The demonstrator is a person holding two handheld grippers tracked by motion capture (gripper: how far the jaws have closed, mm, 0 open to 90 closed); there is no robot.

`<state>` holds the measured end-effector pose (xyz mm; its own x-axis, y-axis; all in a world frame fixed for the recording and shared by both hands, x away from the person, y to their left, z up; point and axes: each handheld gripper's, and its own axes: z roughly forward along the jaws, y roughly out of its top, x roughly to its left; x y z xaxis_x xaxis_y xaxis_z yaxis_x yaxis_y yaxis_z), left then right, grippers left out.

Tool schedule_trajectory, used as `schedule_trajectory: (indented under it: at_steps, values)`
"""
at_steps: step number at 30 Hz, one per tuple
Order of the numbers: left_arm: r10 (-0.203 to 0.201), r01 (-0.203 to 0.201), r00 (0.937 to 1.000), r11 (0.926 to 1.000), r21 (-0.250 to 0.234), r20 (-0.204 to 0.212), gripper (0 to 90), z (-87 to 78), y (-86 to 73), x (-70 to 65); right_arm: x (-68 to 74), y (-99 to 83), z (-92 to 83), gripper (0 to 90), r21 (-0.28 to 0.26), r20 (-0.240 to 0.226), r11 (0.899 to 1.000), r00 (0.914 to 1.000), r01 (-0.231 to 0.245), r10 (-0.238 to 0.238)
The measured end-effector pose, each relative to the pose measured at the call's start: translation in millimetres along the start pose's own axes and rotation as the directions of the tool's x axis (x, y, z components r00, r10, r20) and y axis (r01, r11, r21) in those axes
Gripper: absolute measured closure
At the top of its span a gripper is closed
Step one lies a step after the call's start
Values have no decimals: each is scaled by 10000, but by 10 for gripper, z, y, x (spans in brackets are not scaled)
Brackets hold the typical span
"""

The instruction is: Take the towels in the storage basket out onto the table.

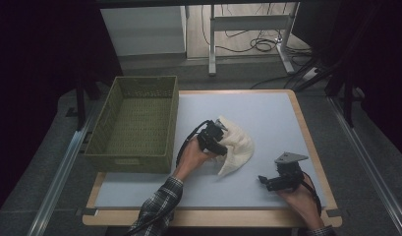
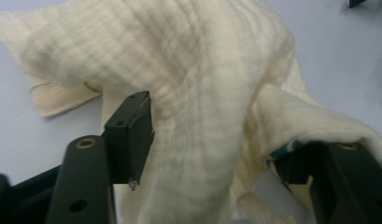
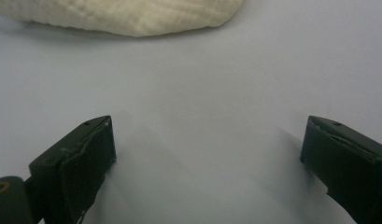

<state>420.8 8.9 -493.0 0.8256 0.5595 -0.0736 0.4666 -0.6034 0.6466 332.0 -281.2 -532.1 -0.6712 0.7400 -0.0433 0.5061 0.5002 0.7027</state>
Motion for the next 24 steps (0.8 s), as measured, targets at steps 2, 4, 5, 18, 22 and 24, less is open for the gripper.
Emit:
schedule_trajectory:
  at_steps: [2, 4, 5, 18, 22, 24]
  values:
    - [-35, 35, 10000, 9999, -108, -19, 347, -51, -40, -22, 0, 0, -1, 34, -5, -9, 10000, 10000, 0, 0]
    - [-199, 198, 9998, 9993, -324, -45, 340, -121, -143, -65, -1, 0, -3, 37, -29, -13, 10000, 10000, 19, -20]
    - [-216, 213, 9997, 9992, -336, -83, 340, -136, -170, -75, 0, 0, -7, 45, -13, -12, 10000, 10000, 7, -7]
    - [-980, 959, 9950, 9909, -942, -180, 361, -298, -636, -188, 115, 101, -141, 339, -694, -1195, 9975, 9926, 117, -199]
    - [-1125, 1075, 9925, 9893, -990, -472, 357, -303, -770, -231, 195, 176, -143, 389, -812, -1814, 9966, 9831, 114, -260]
    - [-1194, 1121, 9903, 9887, -1000, -706, 341, -297, -836, -247, 219, 198, -127, 401, -802, -1988, 9966, 9795, 180, -337]
